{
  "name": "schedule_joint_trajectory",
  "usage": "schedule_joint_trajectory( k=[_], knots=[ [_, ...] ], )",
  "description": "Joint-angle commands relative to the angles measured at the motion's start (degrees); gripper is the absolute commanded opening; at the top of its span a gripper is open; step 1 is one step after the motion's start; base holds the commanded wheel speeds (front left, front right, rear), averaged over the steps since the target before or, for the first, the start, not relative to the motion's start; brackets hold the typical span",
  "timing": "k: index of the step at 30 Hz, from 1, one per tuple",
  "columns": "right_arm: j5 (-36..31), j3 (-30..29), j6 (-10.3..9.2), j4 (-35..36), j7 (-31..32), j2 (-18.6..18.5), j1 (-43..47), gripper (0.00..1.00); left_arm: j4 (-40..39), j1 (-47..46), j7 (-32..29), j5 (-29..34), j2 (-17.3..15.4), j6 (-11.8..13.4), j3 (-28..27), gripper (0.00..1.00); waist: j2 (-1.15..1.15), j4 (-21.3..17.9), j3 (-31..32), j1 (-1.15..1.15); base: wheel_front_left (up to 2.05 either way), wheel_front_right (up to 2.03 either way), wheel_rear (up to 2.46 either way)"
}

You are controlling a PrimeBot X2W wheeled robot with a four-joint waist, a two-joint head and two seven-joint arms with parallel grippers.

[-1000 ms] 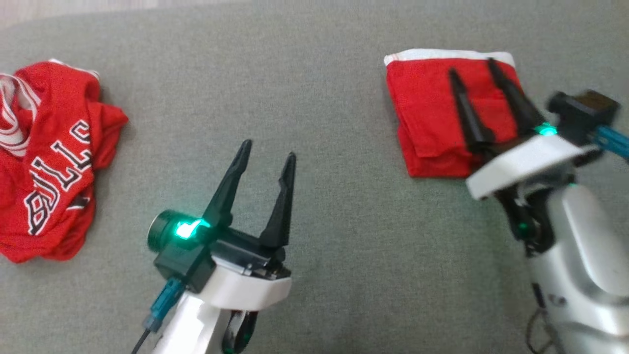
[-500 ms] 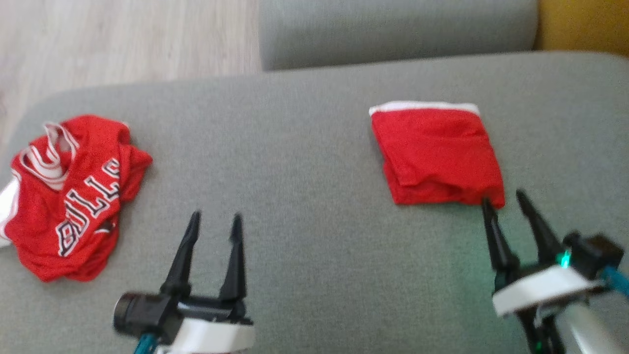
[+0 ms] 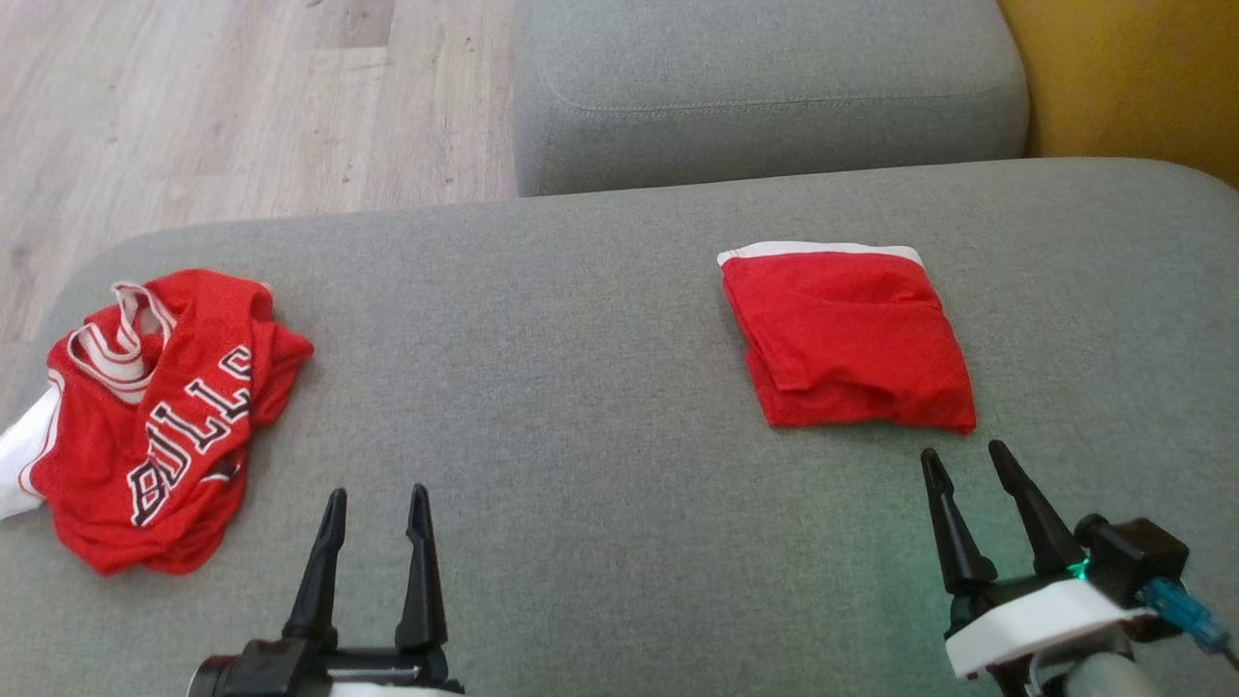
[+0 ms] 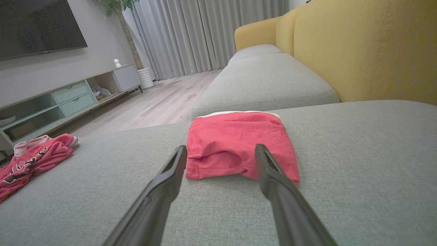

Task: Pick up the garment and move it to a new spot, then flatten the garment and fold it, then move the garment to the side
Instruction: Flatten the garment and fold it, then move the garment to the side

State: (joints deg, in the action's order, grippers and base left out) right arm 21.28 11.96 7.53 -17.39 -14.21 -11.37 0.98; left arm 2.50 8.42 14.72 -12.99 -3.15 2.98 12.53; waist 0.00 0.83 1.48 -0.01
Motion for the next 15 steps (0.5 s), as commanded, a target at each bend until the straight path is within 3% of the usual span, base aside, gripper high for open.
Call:
schedule_joint_trajectory(
  k=[1, 15],
  knots=[
    [-0.7, 0.6, -0.04, 2.2, -0.8, -0.2, -1.3, 1.0, -1.6, -1.6, 0.3, 0.8, 0.3, -0.1, -2.4, 1.0, 0.0, 0.0, -0.2, 0.01, 0.0, 0.0, 0.0],
    [-3.2, 0.2, -0.04, 2.6, -0.8, 1.2, -1.2, 1.0, -0.4, -1.5, 0.3, 1.2, 0.3, -1.0, -2.7, 1.0, 0.0, -0.5, -0.5, 0.01, 0.0, 0.0, 0.0]
  ],
)
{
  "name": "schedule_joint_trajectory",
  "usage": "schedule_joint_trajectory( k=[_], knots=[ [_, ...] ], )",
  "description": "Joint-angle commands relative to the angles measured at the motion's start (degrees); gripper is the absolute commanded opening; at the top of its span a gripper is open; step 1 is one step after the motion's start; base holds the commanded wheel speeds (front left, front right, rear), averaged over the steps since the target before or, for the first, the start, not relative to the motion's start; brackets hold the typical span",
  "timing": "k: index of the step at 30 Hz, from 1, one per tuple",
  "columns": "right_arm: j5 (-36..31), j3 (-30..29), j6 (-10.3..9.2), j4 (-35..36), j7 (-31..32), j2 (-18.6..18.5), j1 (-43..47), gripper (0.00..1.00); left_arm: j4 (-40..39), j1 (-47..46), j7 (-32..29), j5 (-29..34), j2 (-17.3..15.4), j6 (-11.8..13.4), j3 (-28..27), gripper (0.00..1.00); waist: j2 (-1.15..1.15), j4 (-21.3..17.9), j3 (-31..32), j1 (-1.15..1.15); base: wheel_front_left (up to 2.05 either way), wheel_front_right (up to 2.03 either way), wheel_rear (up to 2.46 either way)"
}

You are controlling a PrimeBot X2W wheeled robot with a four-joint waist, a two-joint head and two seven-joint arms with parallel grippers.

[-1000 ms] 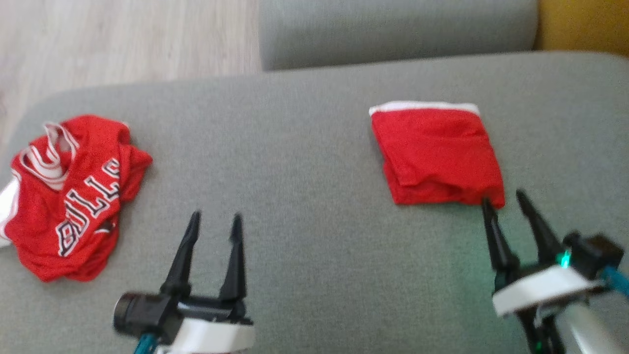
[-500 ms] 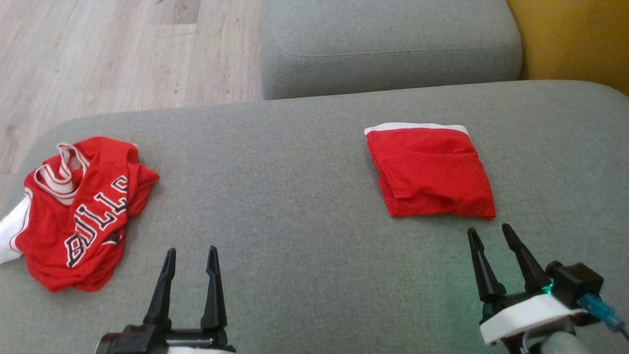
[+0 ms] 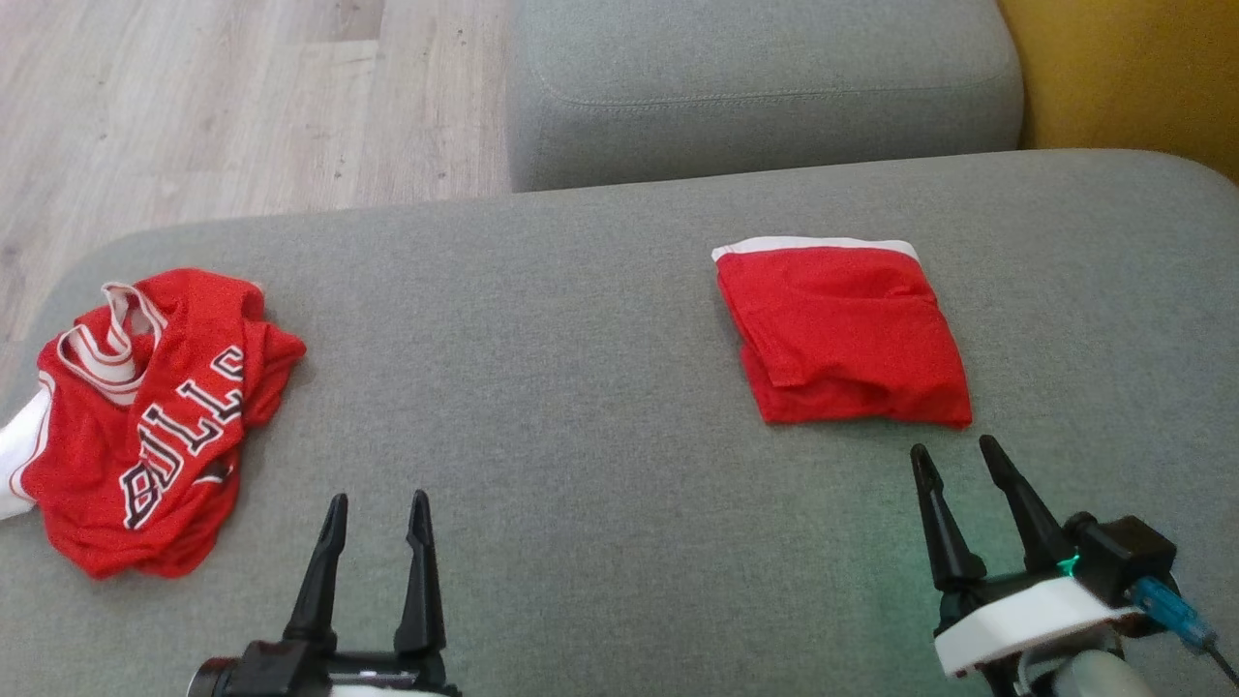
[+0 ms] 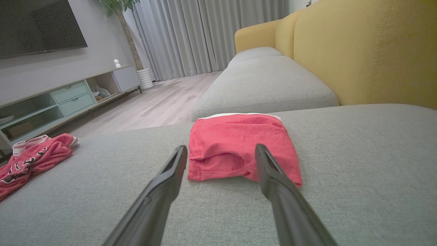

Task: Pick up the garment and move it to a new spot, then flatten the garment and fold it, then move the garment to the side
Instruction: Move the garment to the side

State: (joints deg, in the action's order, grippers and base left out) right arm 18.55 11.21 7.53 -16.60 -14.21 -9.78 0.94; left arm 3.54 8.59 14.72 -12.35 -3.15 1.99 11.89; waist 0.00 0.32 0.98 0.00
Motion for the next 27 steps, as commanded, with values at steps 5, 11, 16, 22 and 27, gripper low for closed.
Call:
schedule_joint_trajectory(
  k=[5, 11, 16, 22, 27],
  knots=[
    [-0.8, 1.0, -0.04, 1.7, -0.8, -0.2, -1.0, 1.0, -1.3, -1.4, 0.3, 0.7, 0.3, -0.2, -2.0, 1.0, 0.0, -0.2, 0.2, 0.0, 0.0, 0.0, 0.0],
    [-0.1, 1.1, -0.04, 1.7, -0.8, -0.1, -1.1, 1.0, -1.0, -1.3, 0.3, 0.7, 0.3, -0.3, -2.0, 1.0, 0.0, -0.4, 0.2, 0.0, 0.0, 0.0, 0.0],
    [-0.4, 1.1, -0.04, 1.4, -0.8, -0.2, -1.1, 1.0, -1.0, -1.3, 0.3, 0.6, 0.3, -0.2, -1.8, 1.0, 0.0, -0.4, 0.0, 0.0, 0.0, 0.0, 0.0],
    [-0.5, 0.9, -0.04, 0.4, -0.8, -0.1, -1.8, 1.0, -1.2, -1.4, 0.3, 0.7, 0.3, -0.3, -1.6, 1.0, 0.0, -0.6, -0.8, 0.0, 0.0, 0.0, 0.0],
    [0.7, 1.0, -0.04, -2.5, -0.8, -1.0, -6.6, 1.0, -1.8, -2.4, 0.3, 1.5, 0.3, -0.7, -1.4, 1.0, 0.0, -1.1, -3.7, 0.0, 0.0, 0.0, 0.0]
  ],
)
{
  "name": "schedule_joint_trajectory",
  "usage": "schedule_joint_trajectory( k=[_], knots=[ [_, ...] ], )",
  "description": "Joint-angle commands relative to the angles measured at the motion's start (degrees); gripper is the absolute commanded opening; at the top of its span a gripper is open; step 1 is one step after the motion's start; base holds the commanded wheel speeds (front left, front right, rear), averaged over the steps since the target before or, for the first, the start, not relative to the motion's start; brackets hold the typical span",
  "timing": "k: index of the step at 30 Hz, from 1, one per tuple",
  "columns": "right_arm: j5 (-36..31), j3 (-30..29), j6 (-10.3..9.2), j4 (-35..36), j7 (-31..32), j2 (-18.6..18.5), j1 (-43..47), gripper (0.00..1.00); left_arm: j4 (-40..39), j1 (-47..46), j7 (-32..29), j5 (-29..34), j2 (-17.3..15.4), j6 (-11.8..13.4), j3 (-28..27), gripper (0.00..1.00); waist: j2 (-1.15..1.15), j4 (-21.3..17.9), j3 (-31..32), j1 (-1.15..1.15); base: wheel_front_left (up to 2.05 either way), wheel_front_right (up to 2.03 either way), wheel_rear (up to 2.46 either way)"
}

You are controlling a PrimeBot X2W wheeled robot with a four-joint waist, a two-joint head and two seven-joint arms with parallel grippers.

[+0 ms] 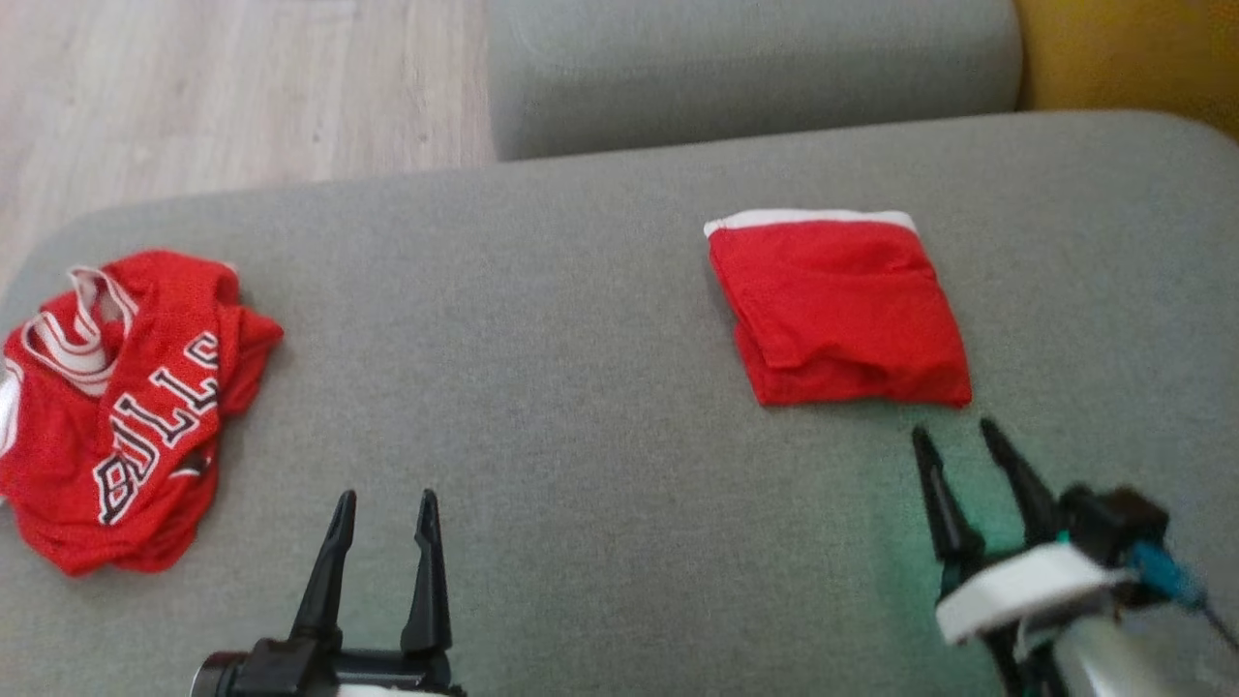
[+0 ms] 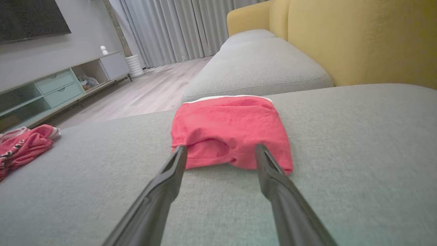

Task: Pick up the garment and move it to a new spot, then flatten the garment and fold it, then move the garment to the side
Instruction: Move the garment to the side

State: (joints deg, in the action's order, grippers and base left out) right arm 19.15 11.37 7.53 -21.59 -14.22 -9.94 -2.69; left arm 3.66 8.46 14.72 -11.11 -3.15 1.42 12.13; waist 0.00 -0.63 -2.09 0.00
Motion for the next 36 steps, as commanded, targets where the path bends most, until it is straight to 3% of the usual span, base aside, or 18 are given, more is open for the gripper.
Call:
schedule_joint_trajectory(
  k=[1, 12, 18, 24, 25, 27, 31, 36],
  knots=[
    [0.1, 0.9, -0.04, 0.9, -0.7, -1.5, -4.5, 1.0, -2.0, -2.6, 0.3, 0.4, 0.3, -0.2, -1.5, 1.0, 0.0, -0.2, -1.2, 0.0, 0.0, 0.0, 0.0],
    [5.9, -0.7, -0.04, -13.2, 15.3, -7.4, -22.9, 1.0, -2.6, -7.2, 0.3, 0.7, 0.3, -0.4, 0.8, 1.0, 0.0, 1.7, -7.6, 0.0, 0.0, 0.0, 0.0],
    [8.7, -0.3, -0.04, -19.9, 17.3, -9.9, -29.2, 1.0, -2.7, -9.5, 0.3, 0.8, 0.3, -0.2, 1.7, 1.0, 0.0, 3.0, -11.1, 0.0, 0.0, 0.0, 0.0],
    [11.7, 3.8, -0.04, -25.5, 19.2, -9.1, -33.0, 1.0, -2.7, -11.3, 0.3, 1.1, 0.3, 0.0, 2.2, 1.0, 0.0, 3.2, -13.8, 0.0, 0.0, 0.0, 0.0],
    [12.4, 4.8, -0.04, -26.2, 19.7, -9.0, -33.5, 0.76, -2.6, -11.7, 0.3, 1.2, 0.3, 0.0, 2.3, 1.0, 0.0, 3.2, -14.2, 0.0, 0.0, 0.0, 0.0],
    [14.1, 6.3, -0.04, -27.0, 20.2, -8.8, -34.3, 0.0, -2.6, -12.4, 0.3, 1.3, 0.3, 0.0, 2.5, 1.0, 0.0, 2.9, -14.9, 0.0, 0.0, 0.0, 0.0],
    [16.7, 9.5, -0.04, -26.9, 20.1, -10.4, -35.8, 0.0, -2.8, -13.3, 0.3, 1.4, 0.3, 0.0, 2.7, 1.0, 0.0, 1.7, -16.3, 0.0, 0.0, 0.0, 0.0],
    [17.4, 11.6, -0.04, -26.1, 19.4, -16.9, -38.3, 0.0, -3.4, -14.3, 0.3, 1.8, 0.3, -0.1, 2.2, 1.0, 0.0, -1.4, -19.3, 0.0, 0.0, 0.0, 0.0]
  ],
)
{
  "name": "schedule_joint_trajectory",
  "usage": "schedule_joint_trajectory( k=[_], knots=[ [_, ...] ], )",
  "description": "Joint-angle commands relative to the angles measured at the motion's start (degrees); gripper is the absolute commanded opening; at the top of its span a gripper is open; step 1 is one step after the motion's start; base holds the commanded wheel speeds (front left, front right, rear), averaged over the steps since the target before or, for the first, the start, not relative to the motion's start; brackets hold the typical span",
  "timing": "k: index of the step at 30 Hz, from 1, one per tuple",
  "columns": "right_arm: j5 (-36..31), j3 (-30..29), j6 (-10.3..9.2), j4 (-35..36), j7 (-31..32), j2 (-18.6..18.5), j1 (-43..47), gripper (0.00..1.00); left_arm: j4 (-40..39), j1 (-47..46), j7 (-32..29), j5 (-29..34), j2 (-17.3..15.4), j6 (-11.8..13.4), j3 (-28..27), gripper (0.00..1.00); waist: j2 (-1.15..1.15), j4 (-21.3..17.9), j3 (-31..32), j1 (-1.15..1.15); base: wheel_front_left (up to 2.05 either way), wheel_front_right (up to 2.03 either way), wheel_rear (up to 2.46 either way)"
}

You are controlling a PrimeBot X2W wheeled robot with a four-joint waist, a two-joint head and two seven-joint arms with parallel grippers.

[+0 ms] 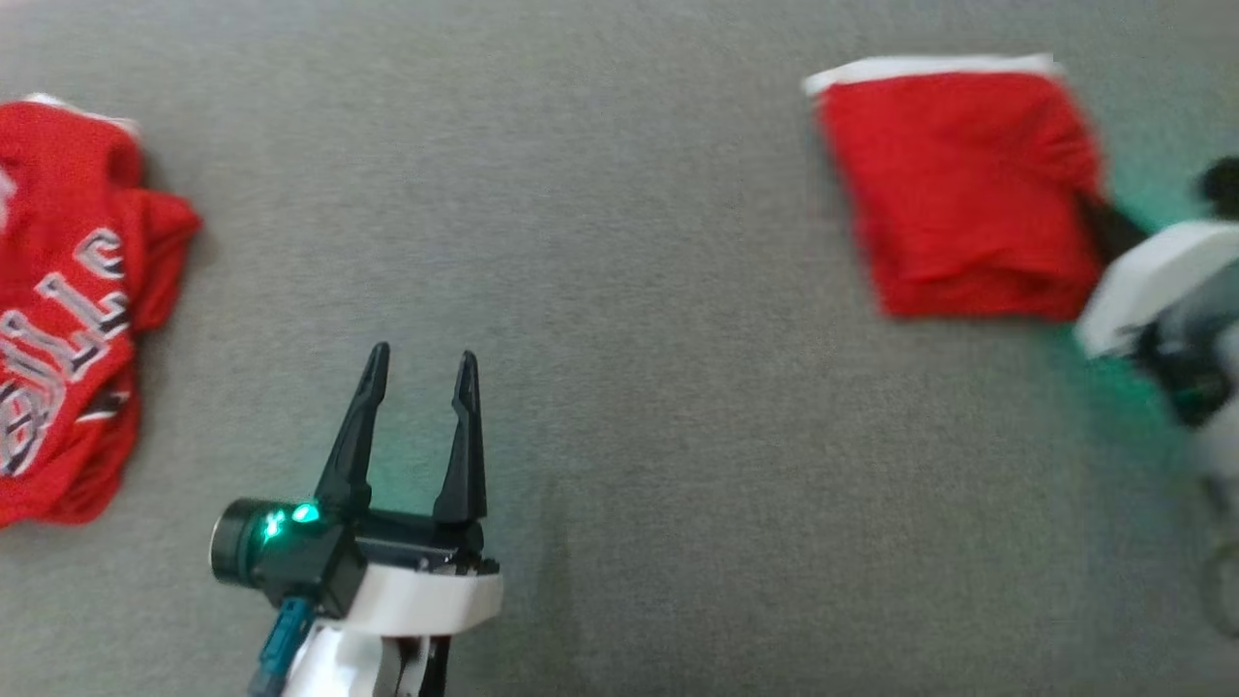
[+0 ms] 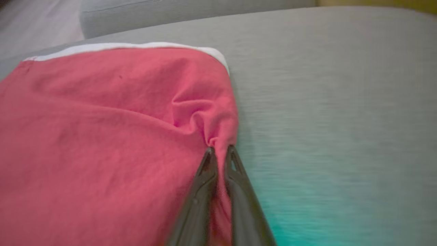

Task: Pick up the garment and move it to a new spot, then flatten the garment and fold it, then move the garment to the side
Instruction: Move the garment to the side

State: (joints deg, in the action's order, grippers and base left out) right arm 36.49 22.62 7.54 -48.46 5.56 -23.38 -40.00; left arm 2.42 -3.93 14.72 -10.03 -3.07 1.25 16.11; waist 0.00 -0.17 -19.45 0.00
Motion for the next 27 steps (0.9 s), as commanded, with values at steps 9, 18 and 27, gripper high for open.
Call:
schedule_joint_trajectory(
  k=[9, 18, 27],
  knots=[
    [-3.5, -0.9, -0.05, 0.5, -1.0, -16.4, -6.3, 0.0, -2.6, -5.9, 0.3, 3.1, 0.2, -1.9, -2.4, 1.0, 0.0, -6.1, -10.5, 0.0, 0.0, 0.0, 0.0],
    [-10.7, -4.4, -0.05, 1.4, -5.0, -23.8, -11.3, 0.04, -2.6, -10.3, 0.3, 5.8, 0.1, -4.0, -4.4, 1.0, 0.0, -9.2, -17.2, 0.0, 0.0, 0.0, 0.0],
    [-19.3, -10.6, -0.05, 1.3, -11.2, -20.5, -11.1, 1.0, -2.2, -12.2, 0.3, 6.2, 0.1, -4.9, -5.2, 1.0, 0.0, -8.0, -15.5, 0.0, 0.0, 0.0, 0.0]
  ],
)
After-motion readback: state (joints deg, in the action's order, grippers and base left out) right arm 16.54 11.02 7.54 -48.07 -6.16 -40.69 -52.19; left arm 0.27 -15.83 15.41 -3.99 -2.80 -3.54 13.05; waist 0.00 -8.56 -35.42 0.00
